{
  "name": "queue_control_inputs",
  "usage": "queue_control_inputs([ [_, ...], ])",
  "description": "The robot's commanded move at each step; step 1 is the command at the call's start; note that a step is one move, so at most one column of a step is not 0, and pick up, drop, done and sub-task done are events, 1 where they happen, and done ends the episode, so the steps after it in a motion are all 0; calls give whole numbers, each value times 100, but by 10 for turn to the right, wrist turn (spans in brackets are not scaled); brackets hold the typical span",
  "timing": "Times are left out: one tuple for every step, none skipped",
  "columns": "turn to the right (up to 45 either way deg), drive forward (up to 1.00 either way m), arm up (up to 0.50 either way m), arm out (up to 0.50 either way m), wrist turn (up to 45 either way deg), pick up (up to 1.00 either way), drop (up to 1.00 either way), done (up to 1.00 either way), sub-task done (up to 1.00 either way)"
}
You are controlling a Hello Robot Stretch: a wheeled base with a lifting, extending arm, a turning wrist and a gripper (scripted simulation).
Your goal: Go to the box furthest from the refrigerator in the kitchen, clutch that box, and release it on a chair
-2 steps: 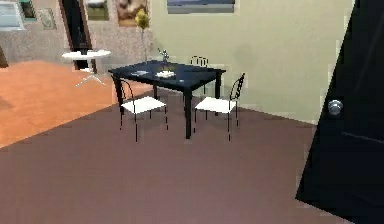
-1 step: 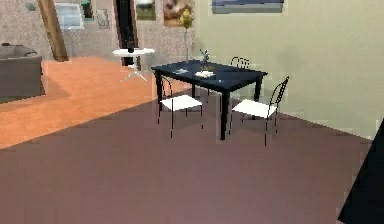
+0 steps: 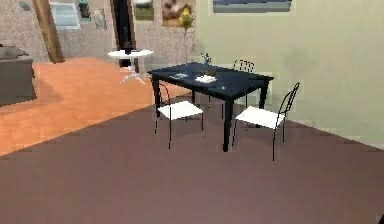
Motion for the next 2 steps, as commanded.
queue_control_inputs([
  [0,20,0,0,0,0,0,0,0],
  [-270,0,0,0,0,0,0,0,0],
])
